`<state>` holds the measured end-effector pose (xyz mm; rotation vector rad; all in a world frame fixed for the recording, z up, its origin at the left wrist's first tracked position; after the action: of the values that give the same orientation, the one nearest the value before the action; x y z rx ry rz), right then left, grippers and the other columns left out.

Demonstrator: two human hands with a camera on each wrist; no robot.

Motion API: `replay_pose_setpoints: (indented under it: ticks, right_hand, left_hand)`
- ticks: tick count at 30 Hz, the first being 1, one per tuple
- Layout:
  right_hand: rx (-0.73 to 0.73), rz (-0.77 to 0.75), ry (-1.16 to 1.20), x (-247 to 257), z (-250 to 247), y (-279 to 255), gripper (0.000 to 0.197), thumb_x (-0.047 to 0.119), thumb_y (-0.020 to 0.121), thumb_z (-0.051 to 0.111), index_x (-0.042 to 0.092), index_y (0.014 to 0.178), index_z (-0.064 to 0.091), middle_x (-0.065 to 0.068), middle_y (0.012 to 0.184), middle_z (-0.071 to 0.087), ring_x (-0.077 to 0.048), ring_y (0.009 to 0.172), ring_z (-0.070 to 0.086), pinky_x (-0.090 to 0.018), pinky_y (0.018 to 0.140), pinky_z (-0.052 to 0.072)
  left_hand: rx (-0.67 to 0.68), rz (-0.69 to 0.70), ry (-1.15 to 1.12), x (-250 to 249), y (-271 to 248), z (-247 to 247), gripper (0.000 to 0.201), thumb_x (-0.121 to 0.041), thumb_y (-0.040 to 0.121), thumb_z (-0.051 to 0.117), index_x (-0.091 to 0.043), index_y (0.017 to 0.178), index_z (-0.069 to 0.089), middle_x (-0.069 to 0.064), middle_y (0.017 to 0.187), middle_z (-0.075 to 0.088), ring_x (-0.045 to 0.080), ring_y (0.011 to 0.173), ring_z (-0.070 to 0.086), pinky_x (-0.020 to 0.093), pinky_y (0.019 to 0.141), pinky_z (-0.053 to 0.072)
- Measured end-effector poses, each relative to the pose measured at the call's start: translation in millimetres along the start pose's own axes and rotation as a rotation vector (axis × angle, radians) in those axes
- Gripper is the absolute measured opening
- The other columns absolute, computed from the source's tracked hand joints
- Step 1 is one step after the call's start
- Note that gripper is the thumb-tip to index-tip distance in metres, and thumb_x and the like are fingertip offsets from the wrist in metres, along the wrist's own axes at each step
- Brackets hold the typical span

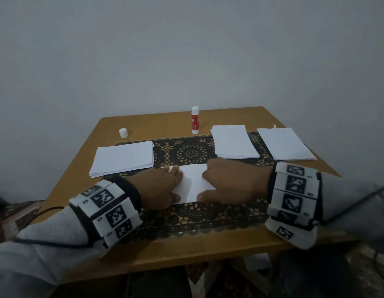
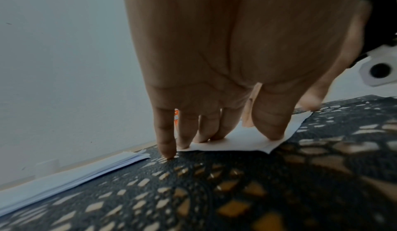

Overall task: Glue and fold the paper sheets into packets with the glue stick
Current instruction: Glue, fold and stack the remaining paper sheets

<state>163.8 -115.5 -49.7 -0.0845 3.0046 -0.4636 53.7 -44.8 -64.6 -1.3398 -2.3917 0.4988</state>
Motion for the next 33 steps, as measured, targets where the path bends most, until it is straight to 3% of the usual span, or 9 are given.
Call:
replay_pose_setpoints:
  ticks: [3, 7, 10, 13, 17, 19, 21, 26, 33]
  right_hand:
    - [0.047, -0.074, -0.052, 17, 3, -2, 0.066, 0.065, 0.093, 0.039, 0.009, 0.124, 0.056, -0.009, 0.118, 0.05, -0.022, 0.105, 0.049, -0.038, 0.089, 0.047]
    - [-0.022, 0.017, -0.032, -3, -6, 4, 0.058, 0.061, 0.095, 0.04, 0.01, 0.114, 0.058, -0.009, 0.117, 0.053, -0.022, 0.102, 0.051, -0.036, 0.086, 0.047]
    - [0.021, 0.002, -0.065, 2, 1, 0, 0.063, 0.065, 0.093, 0.038, 0.011, 0.118, 0.058, -0.008, 0.116, 0.054, -0.021, 0.101, 0.053, -0.035, 0.084, 0.047]
    - [0.05, 0.007, -0.061, 0, 4, -5, 0.068, 0.068, 0.092, 0.035, 0.012, 0.125, 0.056, -0.006, 0.122, 0.054, -0.021, 0.106, 0.054, -0.037, 0.091, 0.049]
    - [-0.005, 0.067, -0.039, -18, 1, -3, 0.067, 0.068, 0.092, 0.035, 0.011, 0.12, 0.058, -0.007, 0.121, 0.056, -0.021, 0.104, 0.055, -0.04, 0.093, 0.049]
    - [0.052, 0.049, -0.032, -14, 5, -3, 0.071, 0.07, 0.091, 0.036, 0.013, 0.129, 0.053, -0.007, 0.13, 0.053, -0.022, 0.114, 0.053, -0.041, 0.099, 0.047]
    - [0.09, 0.042, -0.021, -14, 9, -5, 0.074, 0.07, 0.09, 0.036, 0.014, 0.138, 0.047, -0.008, 0.14, 0.049, -0.024, 0.125, 0.048, -0.043, 0.105, 0.042]
    - [0.019, 0.106, -0.002, -33, 7, -1, 0.066, 0.067, 0.092, 0.037, 0.014, 0.129, 0.05, -0.007, 0.136, 0.051, -0.025, 0.12, 0.048, -0.043, 0.101, 0.044]
    - [0.0, 0.114, 0.042, -35, 11, -1, 0.063, 0.064, 0.093, 0.042, 0.015, 0.132, 0.046, -0.006, 0.138, 0.043, -0.024, 0.123, 0.042, -0.04, 0.1, 0.042]
  left_hand:
    - [-0.012, 0.004, -0.002, 1, 1, 0, 0.072, -0.042, 0.1, 0.038, -0.016, 0.153, -0.004, 0.005, 0.16, -0.005, 0.021, 0.147, 0.008, 0.034, 0.118, 0.016]
    - [-0.014, -0.001, 0.006, 1, -1, -1, 0.072, -0.041, 0.1, 0.038, -0.015, 0.153, -0.003, 0.005, 0.16, -0.005, 0.021, 0.147, 0.009, 0.035, 0.119, 0.017]
    - [-0.012, -0.001, -0.008, 1, 0, 0, 0.072, -0.041, 0.1, 0.039, -0.016, 0.153, -0.003, 0.005, 0.16, -0.005, 0.021, 0.147, 0.008, 0.035, 0.119, 0.016]
    - [-0.02, -0.001, -0.017, 2, 2, 0, 0.073, -0.041, 0.1, 0.039, -0.016, 0.153, -0.004, 0.005, 0.16, -0.006, 0.021, 0.147, 0.008, 0.035, 0.119, 0.016]
    - [-0.026, -0.002, -0.016, 1, 1, 0, 0.072, -0.041, 0.1, 0.039, -0.016, 0.153, -0.004, 0.005, 0.16, -0.005, 0.021, 0.147, 0.009, 0.036, 0.119, 0.017]
    - [-0.029, 0.001, -0.028, 2, 1, 0, 0.072, -0.041, 0.1, 0.04, -0.016, 0.153, -0.002, 0.004, 0.16, -0.004, 0.021, 0.147, 0.011, 0.036, 0.119, 0.018]
    - [-0.056, 0.007, -0.041, 2, 2, -2, 0.073, -0.042, 0.098, 0.043, -0.016, 0.153, 0.004, 0.003, 0.161, 0.001, 0.022, 0.145, 0.018, 0.034, 0.118, 0.021]
    - [-0.175, 0.024, -0.123, 7, 3, -16, 0.066, -0.045, 0.09, 0.058, -0.019, 0.145, 0.034, 0.002, 0.149, 0.032, 0.02, 0.133, 0.034, 0.031, 0.11, 0.032]
    - [-0.201, -0.067, -0.221, 26, 17, -24, 0.08, -0.046, 0.082, 0.068, -0.019, 0.146, 0.027, 0.004, 0.14, 0.04, 0.021, 0.127, 0.038, 0.032, 0.104, 0.036]
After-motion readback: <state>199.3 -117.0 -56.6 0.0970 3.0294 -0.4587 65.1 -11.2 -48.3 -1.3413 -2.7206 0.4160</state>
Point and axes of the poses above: each hand's wrist, its own y-axis towards the middle knuckle, its own z-axis out of the palm, x = y × z, the point moved 6 cm from there along y, towards the middle knuckle
